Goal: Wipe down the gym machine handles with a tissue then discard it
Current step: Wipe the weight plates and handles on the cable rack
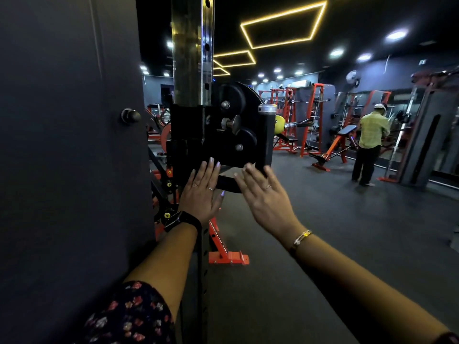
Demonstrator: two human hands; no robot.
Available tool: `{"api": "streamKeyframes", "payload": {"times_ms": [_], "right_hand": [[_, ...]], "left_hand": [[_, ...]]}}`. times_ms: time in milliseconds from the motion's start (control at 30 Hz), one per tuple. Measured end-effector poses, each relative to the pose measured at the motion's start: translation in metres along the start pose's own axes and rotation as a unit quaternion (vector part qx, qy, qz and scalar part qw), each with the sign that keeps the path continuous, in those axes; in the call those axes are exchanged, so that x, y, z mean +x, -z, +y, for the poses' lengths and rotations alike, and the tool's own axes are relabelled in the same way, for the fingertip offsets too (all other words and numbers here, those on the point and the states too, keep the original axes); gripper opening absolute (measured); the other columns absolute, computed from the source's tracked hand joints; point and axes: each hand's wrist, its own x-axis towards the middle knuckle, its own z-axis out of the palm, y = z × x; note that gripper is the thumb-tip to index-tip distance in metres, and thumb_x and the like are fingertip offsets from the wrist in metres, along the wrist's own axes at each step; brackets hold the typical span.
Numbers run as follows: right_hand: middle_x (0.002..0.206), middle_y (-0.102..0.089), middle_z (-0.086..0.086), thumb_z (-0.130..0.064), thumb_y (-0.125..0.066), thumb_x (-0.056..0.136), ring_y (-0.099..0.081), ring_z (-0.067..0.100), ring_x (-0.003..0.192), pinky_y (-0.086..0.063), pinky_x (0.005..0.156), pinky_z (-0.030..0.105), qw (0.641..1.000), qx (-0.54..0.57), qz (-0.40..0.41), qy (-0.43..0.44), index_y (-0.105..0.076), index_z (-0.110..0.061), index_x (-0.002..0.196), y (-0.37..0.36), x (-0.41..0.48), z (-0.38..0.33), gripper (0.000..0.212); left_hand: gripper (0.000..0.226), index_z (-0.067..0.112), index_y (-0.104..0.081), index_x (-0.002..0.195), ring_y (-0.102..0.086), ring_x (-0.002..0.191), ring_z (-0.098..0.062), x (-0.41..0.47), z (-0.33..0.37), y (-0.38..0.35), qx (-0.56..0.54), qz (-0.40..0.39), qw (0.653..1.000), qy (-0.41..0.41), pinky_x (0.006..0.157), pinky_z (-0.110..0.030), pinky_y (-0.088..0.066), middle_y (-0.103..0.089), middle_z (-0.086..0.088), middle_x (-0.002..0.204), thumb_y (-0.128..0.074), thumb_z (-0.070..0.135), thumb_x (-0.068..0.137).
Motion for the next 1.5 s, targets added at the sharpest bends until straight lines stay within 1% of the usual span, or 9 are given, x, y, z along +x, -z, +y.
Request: {"api": "streamKeyframes", "payload": {"times_ms": [133, 333, 433, 600, 767, 933, 1133, 1267, 1500], "right_hand": [[0.129, -0.055, 0.027, -0.026, -0.015, 0.092, -0.05, 0.035, 0.127, -0.013, 0.118, 0.044, 0.992, 0.026, -0.097, -0.072, -0.037, -0.004, 0.144, 0.003, 0.021, -0.042, 0.061], [0.088, -0.071, 0.013, -0.015, -0.039, 0.088, -0.069, 0.021, 0.088, -0.038, 0.107, 0.035, 0.962, 0.124, -0.132, -0.206, -0.051, 0.007, 0.13, 0.003, 0.073, -0.067, 0.049], [0.107, -0.069, 0.018, -0.013, -0.059, 0.083, -0.066, 0.026, 0.105, -0.041, 0.106, 0.04, 0.967, 0.149, -0.131, -0.161, -0.058, 0.007, 0.122, 0.002, 0.07, -0.071, 0.044], [0.131, -0.058, 0.015, -0.021, -0.025, 0.09, -0.053, 0.025, 0.126, -0.019, 0.116, 0.04, 0.994, 0.008, -0.102, -0.035, -0.052, 0.001, 0.132, -0.006, 0.029, -0.046, 0.055], [0.142, -0.042, 0.026, -0.017, -0.005, 0.096, -0.037, 0.036, 0.137, -0.009, 0.118, 0.049, 0.987, -0.083, -0.124, -0.059, -0.036, 0.008, 0.141, 0.002, 0.012, -0.051, 0.06], [0.152, -0.024, 0.026, -0.024, -0.021, 0.098, -0.021, 0.036, 0.144, -0.001, 0.116, 0.044, 0.984, -0.013, -0.161, -0.07, -0.022, 0.006, 0.147, -0.001, 0.032, -0.071, 0.057], [0.148, -0.037, 0.019, -0.016, -0.025, 0.095, -0.035, 0.03, 0.139, -0.012, 0.118, 0.043, 0.996, -0.033, -0.079, 0.039, -0.039, -0.001, 0.143, -0.011, 0.008, -0.035, 0.052], [0.152, -0.034, 0.011, -0.011, -0.026, 0.101, -0.03, 0.026, 0.141, -0.008, 0.118, 0.044, 0.987, -0.086, -0.003, 0.135, -0.034, -0.005, 0.146, -0.001, -0.019, 0.025, 0.047], [0.154, -0.032, 0.007, -0.014, -0.021, 0.105, -0.024, 0.023, 0.144, -0.007, 0.118, 0.046, 0.985, -0.129, 0.027, 0.115, -0.029, -0.008, 0.149, 0.026, 0.028, 0.089, 0.046]], "left_hand": [[0.07, 0.012, -0.009, 0.153, 0.011, 0.149, -0.012, -0.005, -0.001, -0.001, -0.001, 0.02, 1.0, 0.018, 0.119, -0.034, -0.003, -0.013, -0.01, 0.159, -0.032, 0.037, 0.091], [0.098, 0.011, 0.011, 0.153, 0.019, 0.147, -0.017, -0.004, -0.006, -0.007, 0.027, -0.016, 0.999, 0.007, 0.118, -0.034, 0.005, 0.006, -0.003, 0.16, -0.058, 0.038, 0.089], [0.085, 0.006, -0.004, 0.153, 0.019, 0.147, -0.016, -0.003, -0.005, -0.006, 0.032, -0.005, 0.999, 0.013, 0.118, -0.033, 0.006, -0.005, -0.011, 0.159, -0.047, 0.042, 0.089], [0.072, 0.006, -0.007, 0.151, 0.017, 0.147, -0.011, -0.004, -0.002, -0.005, -0.024, 0.015, 0.999, 0.027, 0.119, -0.032, 0.003, -0.01, -0.012, 0.16, -0.033, 0.038, 0.092], [0.075, 0.008, 0.0, 0.151, 0.019, 0.146, -0.01, -0.004, 0.001, -0.003, -0.036, -0.007, 0.999, 0.039, 0.119, -0.027, 0.011, -0.003, -0.009, 0.159, -0.034, 0.04, 0.092], [0.066, 0.003, -0.005, 0.15, 0.02, 0.146, -0.009, -0.005, 0.003, -0.002, -0.046, 0.0, 0.998, 0.04, 0.119, -0.029, 0.009, -0.003, -0.01, 0.158, -0.026, 0.037, 0.097], [0.066, 0.004, -0.006, 0.15, 0.015, 0.146, -0.008, -0.004, 0.012, 0.002, -0.053, 0.018, 0.997, 0.055, 0.119, -0.029, 0.01, -0.003, -0.009, 0.158, -0.025, 0.036, 0.095], [0.071, 0.009, -0.006, 0.152, 0.012, 0.148, -0.011, 0.004, 0.021, 0.002, -0.016, 0.018, 0.999, -0.023, 0.12, -0.037, 0.001, -0.008, -0.01, 0.159, -0.031, 0.035, 0.091], [0.068, 0.013, -0.008, 0.153, 0.015, 0.148, -0.01, 0.01, 0.027, 0.003, -0.041, 0.007, 0.999, -0.031, 0.12, -0.036, -0.002, -0.005, -0.01, 0.16, -0.029, 0.04, 0.094]]}}
